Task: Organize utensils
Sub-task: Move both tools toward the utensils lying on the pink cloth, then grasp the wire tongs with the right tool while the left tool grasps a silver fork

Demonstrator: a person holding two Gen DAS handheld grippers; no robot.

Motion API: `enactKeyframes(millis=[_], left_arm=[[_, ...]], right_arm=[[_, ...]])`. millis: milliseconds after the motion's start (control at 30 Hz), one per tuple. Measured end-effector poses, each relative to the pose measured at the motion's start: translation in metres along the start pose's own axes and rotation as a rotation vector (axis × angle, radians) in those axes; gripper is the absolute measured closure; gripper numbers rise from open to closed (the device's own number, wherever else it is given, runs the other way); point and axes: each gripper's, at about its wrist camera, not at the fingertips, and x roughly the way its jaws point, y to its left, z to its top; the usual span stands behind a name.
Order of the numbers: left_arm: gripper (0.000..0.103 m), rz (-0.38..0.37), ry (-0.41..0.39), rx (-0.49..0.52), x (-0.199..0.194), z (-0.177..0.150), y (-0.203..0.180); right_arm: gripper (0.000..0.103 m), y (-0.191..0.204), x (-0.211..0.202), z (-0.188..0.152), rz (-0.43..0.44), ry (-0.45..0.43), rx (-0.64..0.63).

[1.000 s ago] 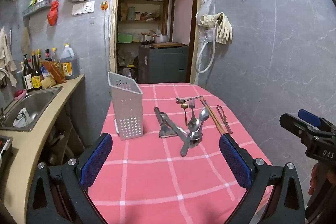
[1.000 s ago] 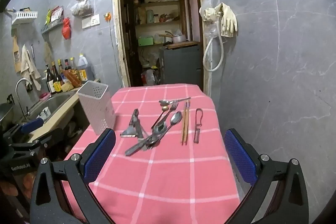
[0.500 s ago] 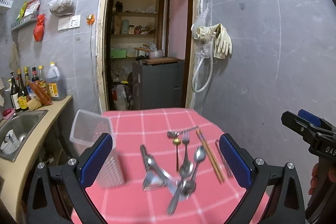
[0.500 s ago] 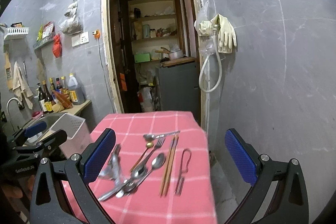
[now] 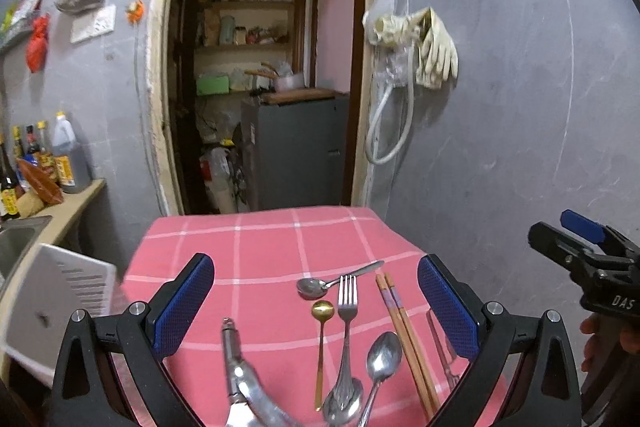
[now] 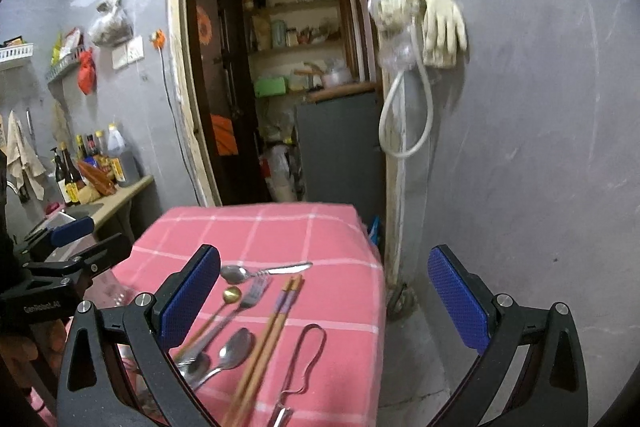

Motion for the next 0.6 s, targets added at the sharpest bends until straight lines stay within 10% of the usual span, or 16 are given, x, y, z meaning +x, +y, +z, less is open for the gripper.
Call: enactKeyframes(millis=[267, 400, 600], left_arm=[[0.003, -0.062, 0.17, -0.056, 0.068, -0.022, 0.004], [0.021, -0.113, 0.261, -0.071, 0.093, -0.037, 0.003], [0.051, -0.189, 0.39, -0.103, 0.123, -0.059, 0.0]], right_arm=[[0.003, -0.007, 0.07, -0.041, 0.061, 0.179, 0.041], [0.036, -0.006, 0.099, -0.065, 0.068, 0.29, 0.063], [0.054, -0.004, 0.118, -0.094, 0.06, 0.383, 0.104]])
